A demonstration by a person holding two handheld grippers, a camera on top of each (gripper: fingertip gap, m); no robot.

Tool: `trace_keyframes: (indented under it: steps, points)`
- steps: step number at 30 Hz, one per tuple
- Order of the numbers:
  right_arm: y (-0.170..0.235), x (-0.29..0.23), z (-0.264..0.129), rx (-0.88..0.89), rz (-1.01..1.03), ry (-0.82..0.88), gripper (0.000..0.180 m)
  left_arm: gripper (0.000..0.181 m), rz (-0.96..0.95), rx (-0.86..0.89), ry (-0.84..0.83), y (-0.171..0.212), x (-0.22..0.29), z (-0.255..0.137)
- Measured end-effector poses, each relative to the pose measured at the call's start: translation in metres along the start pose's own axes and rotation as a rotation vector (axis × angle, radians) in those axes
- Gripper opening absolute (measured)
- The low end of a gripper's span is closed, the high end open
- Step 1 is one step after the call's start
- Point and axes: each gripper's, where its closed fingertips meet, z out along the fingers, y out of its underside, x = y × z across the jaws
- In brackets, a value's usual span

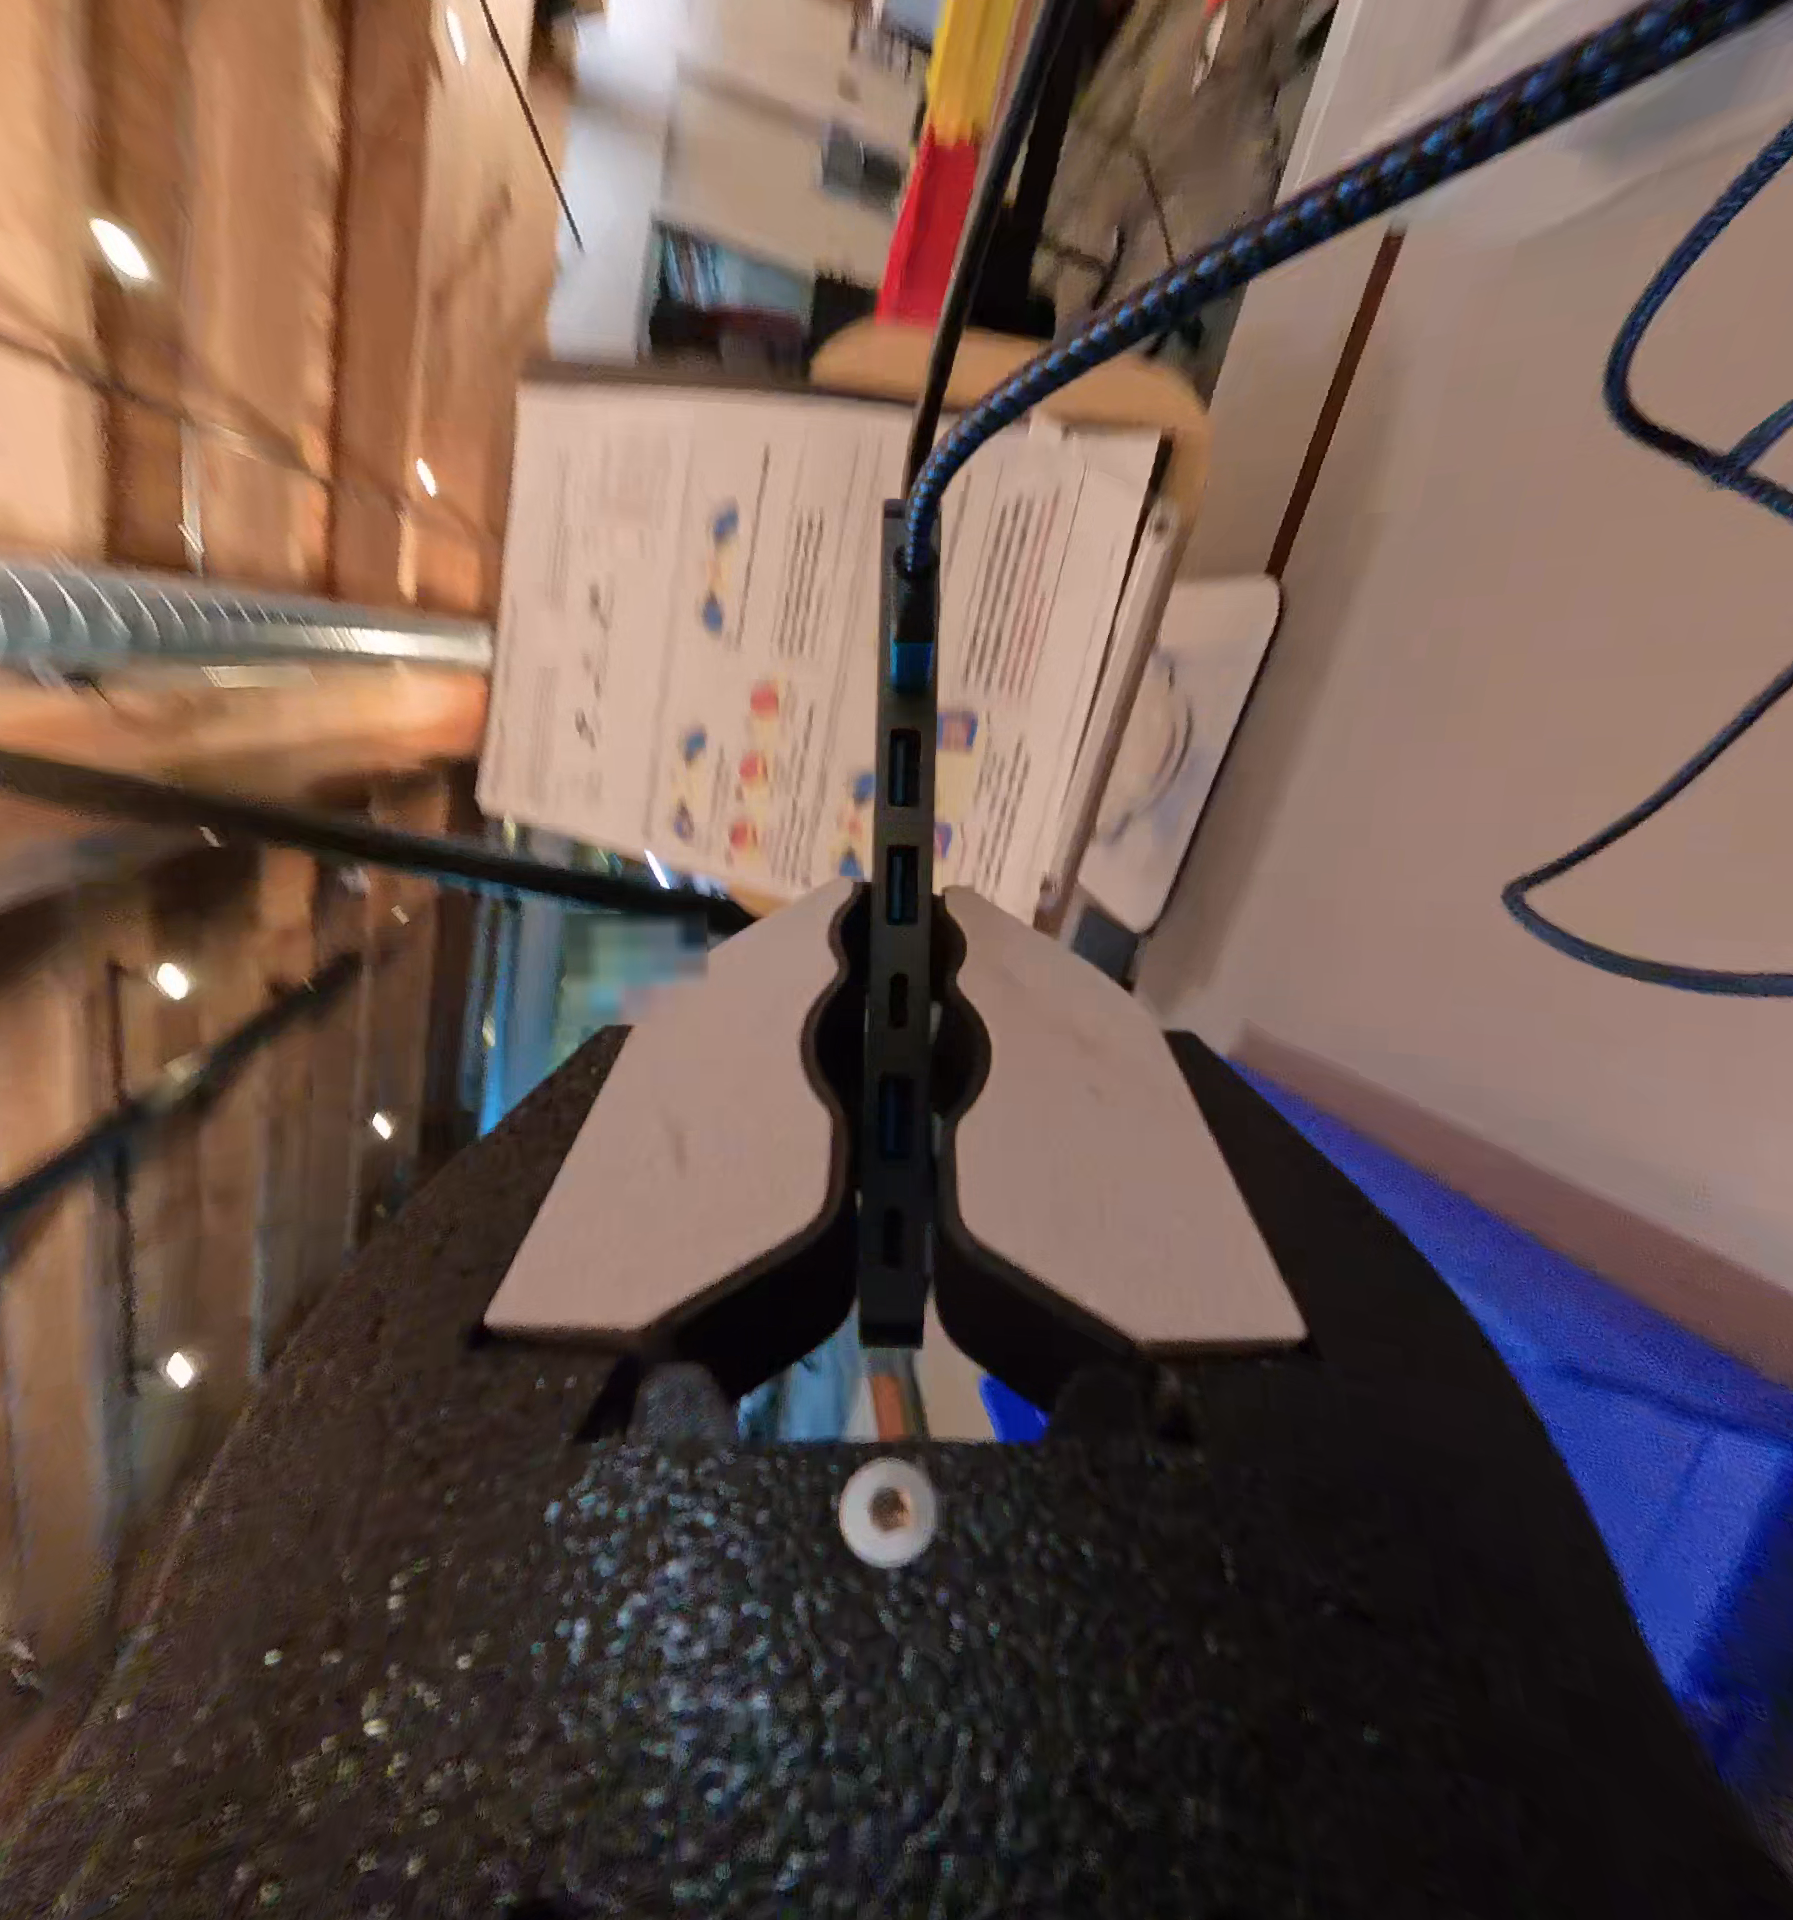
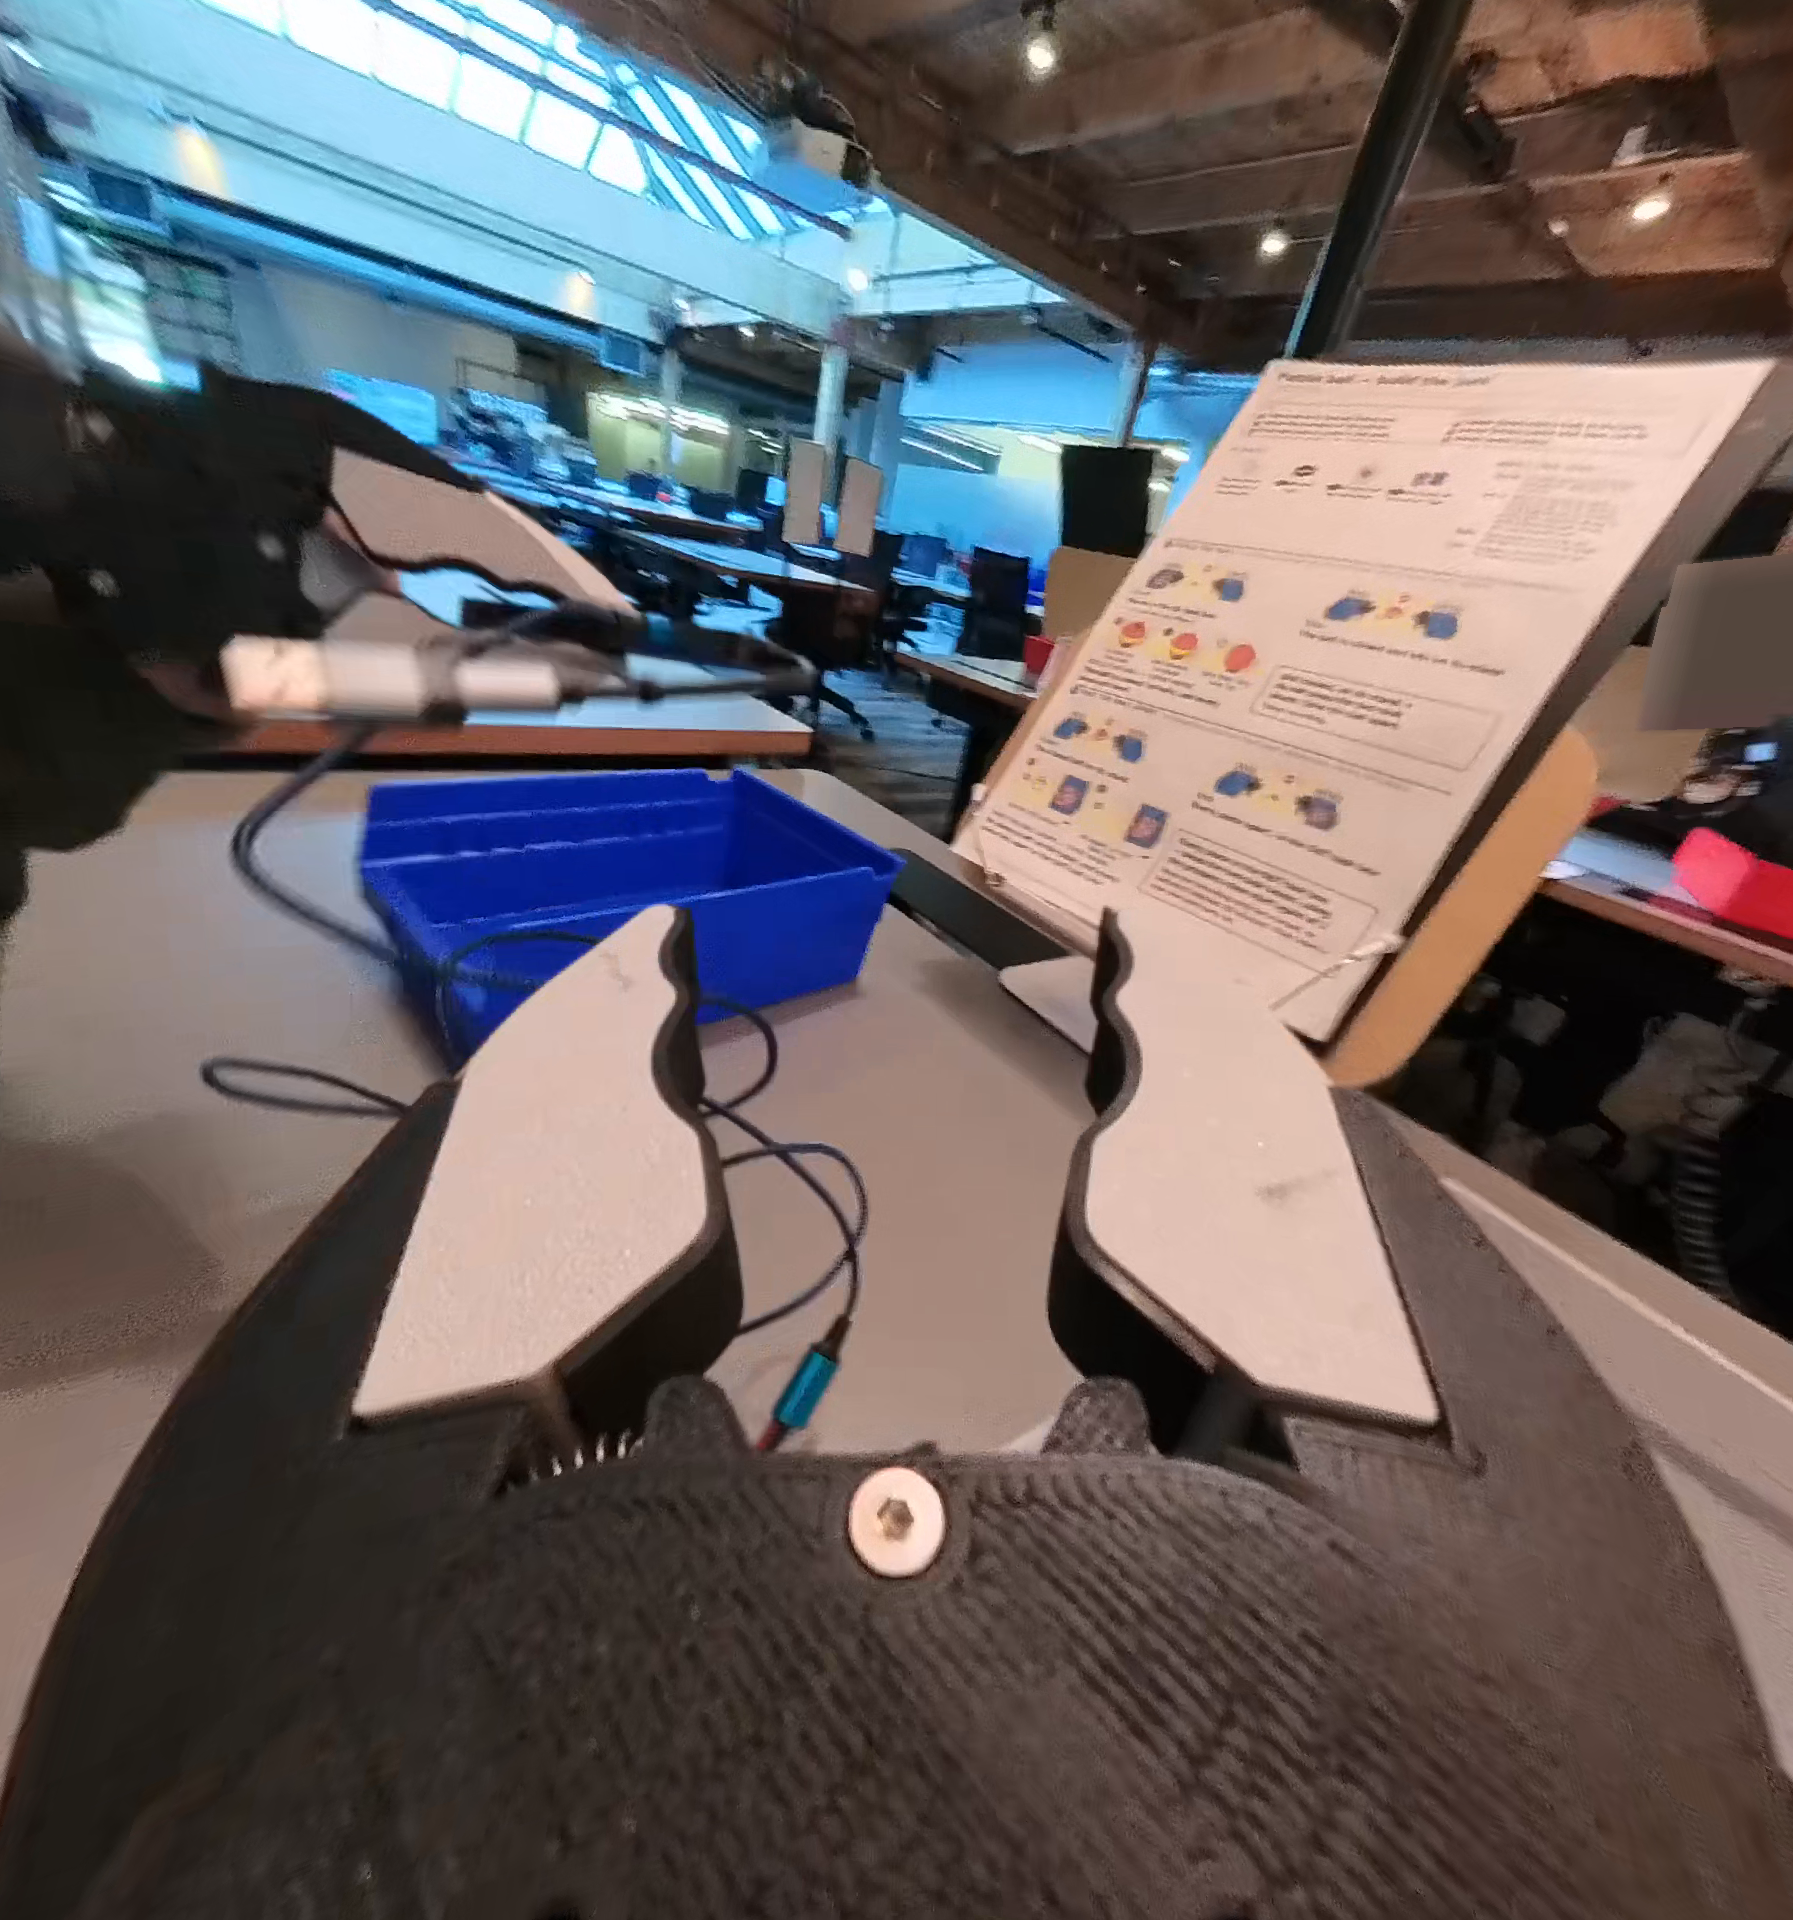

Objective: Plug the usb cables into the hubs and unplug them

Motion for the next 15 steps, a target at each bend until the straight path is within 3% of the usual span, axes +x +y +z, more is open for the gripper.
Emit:
trace_keyframes:
  steps: [6,12,15]
  points:
    - [-0.007,-0.024,0.002,0.13,0.139,-0.191,0.077,0.01,0.254,0.191,-0.018,-0.074,0.057,-0.001]
    - [0.059,-0.051,0.005,-0.2,-0.139,-0.321,0.069,0.01,0.45,0.32,-0.014,-0.114,0.1,-0.004]
    - [0.067,-0.059,0.005,-0.217,-0.167,-0.366,0.052,0.01,0.461,0.358,-0.022,-0.123,0.106,-0.006]
